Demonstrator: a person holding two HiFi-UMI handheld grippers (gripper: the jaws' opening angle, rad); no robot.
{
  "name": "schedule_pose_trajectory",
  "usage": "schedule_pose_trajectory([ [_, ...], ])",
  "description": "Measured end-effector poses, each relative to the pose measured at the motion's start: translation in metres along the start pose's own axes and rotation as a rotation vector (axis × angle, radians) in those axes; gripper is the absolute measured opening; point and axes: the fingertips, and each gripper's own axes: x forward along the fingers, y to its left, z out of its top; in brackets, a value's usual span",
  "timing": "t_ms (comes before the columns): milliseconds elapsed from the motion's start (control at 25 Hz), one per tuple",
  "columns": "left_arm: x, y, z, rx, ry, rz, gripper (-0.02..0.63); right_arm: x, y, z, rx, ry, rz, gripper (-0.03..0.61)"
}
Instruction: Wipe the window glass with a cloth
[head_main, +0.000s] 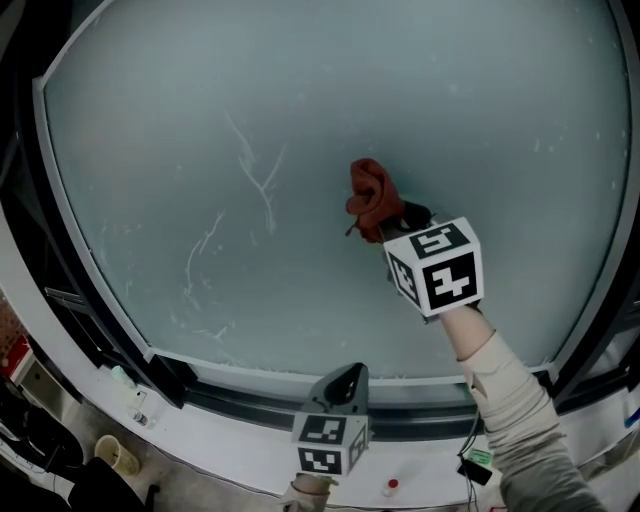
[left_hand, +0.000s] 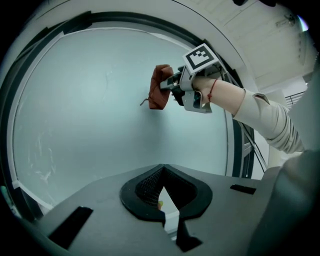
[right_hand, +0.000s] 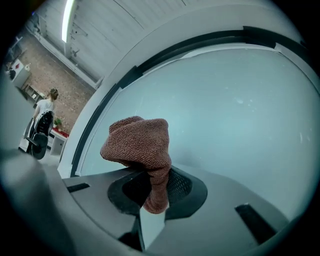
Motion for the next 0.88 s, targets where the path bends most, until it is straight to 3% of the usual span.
schedule_pose_trajectory([
  [440, 0.024, 0.012, 0.012, -0.002, -0.024, 0.025, 0.005, 0.037, -0.016, 0.001, -0.054, 0.024, -0.017, 0.048],
  [880, 0.031, -0.007, 0.01, 0.001, -0.024, -0.022, 0.005, -0.003, -0.073, -0.012, -0.086, 0.057, -0.13, 0.048],
])
